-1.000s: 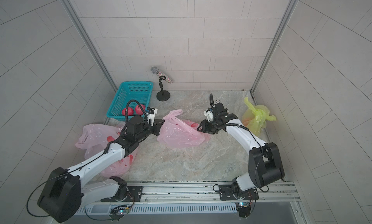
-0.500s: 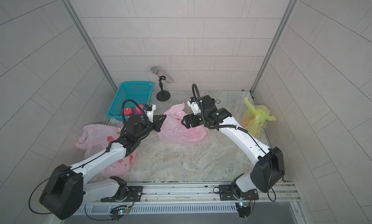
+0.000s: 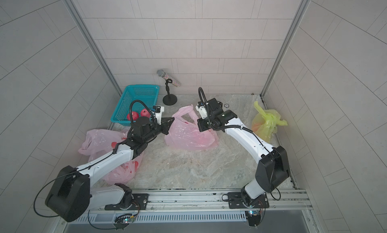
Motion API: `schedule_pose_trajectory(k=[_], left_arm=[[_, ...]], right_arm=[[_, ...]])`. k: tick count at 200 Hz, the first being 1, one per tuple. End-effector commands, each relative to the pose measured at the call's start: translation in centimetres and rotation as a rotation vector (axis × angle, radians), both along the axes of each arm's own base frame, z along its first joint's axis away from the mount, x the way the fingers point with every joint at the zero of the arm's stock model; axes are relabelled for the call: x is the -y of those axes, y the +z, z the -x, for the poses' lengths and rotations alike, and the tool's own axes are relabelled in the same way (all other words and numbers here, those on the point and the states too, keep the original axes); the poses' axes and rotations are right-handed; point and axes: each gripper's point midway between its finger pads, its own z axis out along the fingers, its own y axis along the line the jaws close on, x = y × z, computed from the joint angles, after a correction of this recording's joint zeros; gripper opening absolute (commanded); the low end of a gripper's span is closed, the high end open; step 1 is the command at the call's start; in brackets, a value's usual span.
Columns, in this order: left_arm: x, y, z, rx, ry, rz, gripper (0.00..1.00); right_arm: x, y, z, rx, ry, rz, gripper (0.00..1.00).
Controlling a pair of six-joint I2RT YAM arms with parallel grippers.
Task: Untie the knot of a plastic bag & take out the apple
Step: Untie the plastic bag at the center of the board.
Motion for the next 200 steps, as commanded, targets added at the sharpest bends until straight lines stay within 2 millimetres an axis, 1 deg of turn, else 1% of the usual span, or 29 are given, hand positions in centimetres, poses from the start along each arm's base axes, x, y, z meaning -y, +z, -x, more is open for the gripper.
schedule_pose_trajectory(k=[1, 12, 28, 47, 67, 82, 101, 121, 132, 145, 160, 173, 182, 187, 194, 200], left_arm=[[-0.7, 1.4, -2.5, 0.031, 0.052, 0.034, 0.0], [-0.7, 1.9, -3.8, 0.041, 0.058, 0.052, 0.0], [0.0, 2.6, -5.6, 0.056, 0.045, 0.078, 0.0], [1.2, 3.5, -7.7, 0.075, 0.022, 0.121, 0.0], [3.0, 4.3, -9.8, 0.084, -0.017, 0.168, 0.0], [4.5, 4.7, -10.8, 0.092, -0.05, 0.187, 0.0], [6.1, 4.9, -11.5, 0.093, -0.087, 0.197, 0.0], [6.9, 4.1, -12.0, 0.062, -0.101, 0.211, 0.01], [6.9, 3.8, -12.1, 0.05, -0.093, 0.216, 0.07], [6.6, 3.5, -11.9, 0.035, -0.076, 0.211, 0.21], [6.3, 3.2, -11.2, 0.016, -0.073, 0.202, 0.33], [5.9, 2.9, -10.4, -0.009, -0.065, 0.184, 0.53], [5.6, 2.8, -9.9, -0.024, -0.064, 0.161, 0.63], [5.5, 2.6, -9.6, -0.037, -0.063, 0.151, 0.71], [5.3, 2.7, -9.1, -0.05, -0.063, 0.142, 0.79], [5.1, 2.7, -8.8, -0.06, -0.062, 0.137, 0.82]], right_arm=[[2.2, 2.4, 1.4, 0.051, -0.072, -0.063, 0.0], [3.2, 2.9, 1.8, 0.087, -0.114, -0.098, 0.0], [4.3, 3.7, 2.8, 0.138, -0.148, -0.141, 0.0], [4.6, 4.9, 4.1, 0.187, -0.129, -0.179, 0.0], [3.7, 5.2, 5.1, 0.186, -0.077, -0.235, 0.0], [2.7, 5.0, 5.6, 0.162, -0.037, -0.261, 0.0], [1.5, 4.0, 6.3, 0.126, 0.003, -0.261, 0.0], [0.4, 2.5, 6.7, 0.074, 0.04, -0.257, 0.0], [-0.3, 1.3, 7.0, 0.038, 0.064, -0.247, 0.0], [-0.8, 0.0, 7.1, 0.003, 0.079, -0.236, 0.0], [-1.0, -1.0, 7.2, -0.024, 0.086, -0.236, 0.0], [-1.1, -1.5, 7.5, -0.041, 0.094, -0.233, 0.0], [-1.2, -1.8, 7.6, -0.05, 0.099, -0.228, 0.0], [-1.3, -2.1, 7.7, -0.057, 0.106, -0.226, 0.0], [-1.3, -2.4, 7.8, -0.072, 0.113, -0.222, 0.0], [-1.4, -2.8, 8.0, -0.089, 0.12, -0.216, 0.0]])
